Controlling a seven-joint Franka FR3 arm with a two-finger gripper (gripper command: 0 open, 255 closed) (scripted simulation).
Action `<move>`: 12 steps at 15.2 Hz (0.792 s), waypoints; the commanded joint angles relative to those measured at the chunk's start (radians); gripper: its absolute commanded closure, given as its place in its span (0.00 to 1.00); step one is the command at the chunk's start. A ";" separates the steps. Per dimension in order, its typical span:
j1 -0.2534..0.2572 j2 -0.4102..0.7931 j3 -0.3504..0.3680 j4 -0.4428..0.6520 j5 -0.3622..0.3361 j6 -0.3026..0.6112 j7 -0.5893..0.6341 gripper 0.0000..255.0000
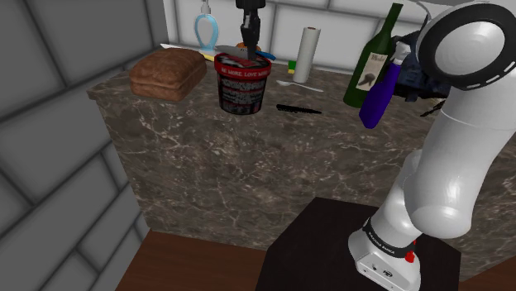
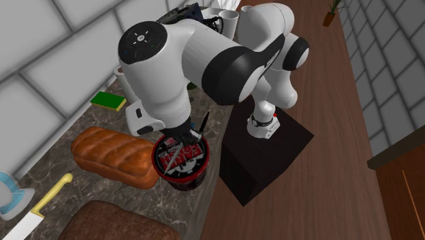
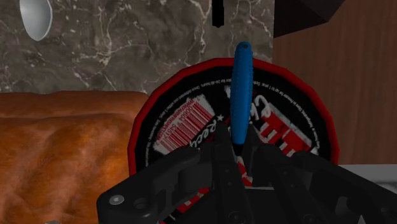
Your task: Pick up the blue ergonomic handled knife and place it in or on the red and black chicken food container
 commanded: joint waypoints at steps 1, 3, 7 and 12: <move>0.000 0.003 0.000 -0.006 0.000 0.000 0.000 1.00; -0.001 0.005 -0.001 -0.001 0.000 -0.002 0.000 0.00; 0.000 0.003 0.000 -0.006 0.000 0.000 0.000 0.00; -0.005 0.163 -0.002 0.368 0.007 -0.214 -0.013 0.00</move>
